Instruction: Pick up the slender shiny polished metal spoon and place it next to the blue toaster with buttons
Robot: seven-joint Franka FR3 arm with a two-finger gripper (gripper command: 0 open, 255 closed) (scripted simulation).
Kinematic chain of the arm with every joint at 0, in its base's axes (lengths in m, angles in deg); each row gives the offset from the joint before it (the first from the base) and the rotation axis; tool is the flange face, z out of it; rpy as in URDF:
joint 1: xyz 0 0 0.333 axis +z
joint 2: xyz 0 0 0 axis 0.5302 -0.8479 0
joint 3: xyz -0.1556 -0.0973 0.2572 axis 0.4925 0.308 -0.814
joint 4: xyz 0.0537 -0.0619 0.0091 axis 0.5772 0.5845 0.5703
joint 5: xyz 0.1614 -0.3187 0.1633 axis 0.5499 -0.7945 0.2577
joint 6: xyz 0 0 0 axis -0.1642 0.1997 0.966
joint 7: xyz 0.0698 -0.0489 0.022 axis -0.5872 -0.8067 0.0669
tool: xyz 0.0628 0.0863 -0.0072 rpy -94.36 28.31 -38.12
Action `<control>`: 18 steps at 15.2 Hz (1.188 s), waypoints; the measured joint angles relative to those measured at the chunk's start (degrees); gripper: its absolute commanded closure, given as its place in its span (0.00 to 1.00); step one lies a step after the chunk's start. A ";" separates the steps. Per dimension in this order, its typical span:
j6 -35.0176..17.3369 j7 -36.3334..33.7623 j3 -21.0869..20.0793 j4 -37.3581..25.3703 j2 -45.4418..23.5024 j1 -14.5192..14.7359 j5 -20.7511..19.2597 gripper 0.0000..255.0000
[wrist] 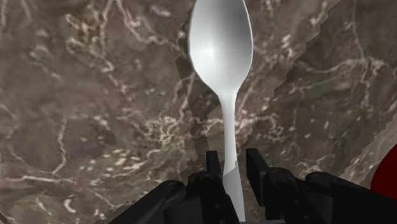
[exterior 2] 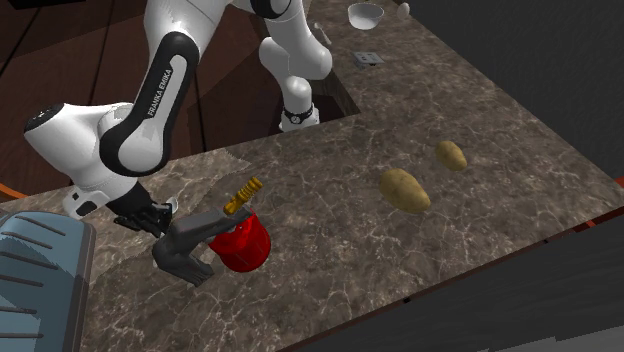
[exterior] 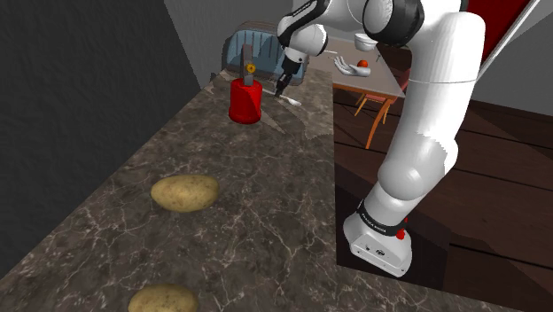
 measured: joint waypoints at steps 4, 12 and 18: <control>0.00 0.00 0.00 0.00 0.00 0.00 0.00 0.00; 4.93 -1.38 1.06 -1.65 3.55 -0.19 -2.13 0.00; 5.51 -1.42 1.20 -1.87 3.84 -0.29 -2.33 0.00</control>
